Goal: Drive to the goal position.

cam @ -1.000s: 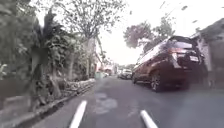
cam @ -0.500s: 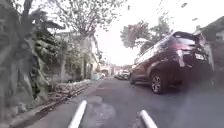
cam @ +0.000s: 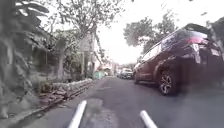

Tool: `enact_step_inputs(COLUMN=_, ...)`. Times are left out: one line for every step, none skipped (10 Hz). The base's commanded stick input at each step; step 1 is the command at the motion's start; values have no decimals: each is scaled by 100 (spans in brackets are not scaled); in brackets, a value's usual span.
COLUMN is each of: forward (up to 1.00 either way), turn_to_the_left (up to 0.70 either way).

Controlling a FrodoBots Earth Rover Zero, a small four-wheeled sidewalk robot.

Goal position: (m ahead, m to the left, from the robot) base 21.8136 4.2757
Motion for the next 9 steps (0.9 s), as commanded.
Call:
enact_step_inputs(forward=85, turn_to_the_left=0)
enact_step_inputs(forward=85, turn_to_the_left=0)
enact_step_inputs(forward=85, turn_to_the_left=0)
enact_step_inputs(forward=85, turn_to_the_left=0)
enact_step_inputs(forward=85, turn_to_the_left=0)
enact_step_inputs(forward=85, turn_to_the_left=0)
enact_step_inputs(forward=85, turn_to_the_left=0)
enact_step_inputs(forward=85, turn_to_the_left=0)
enact_step_inputs(forward=85, turn_to_the_left=0)
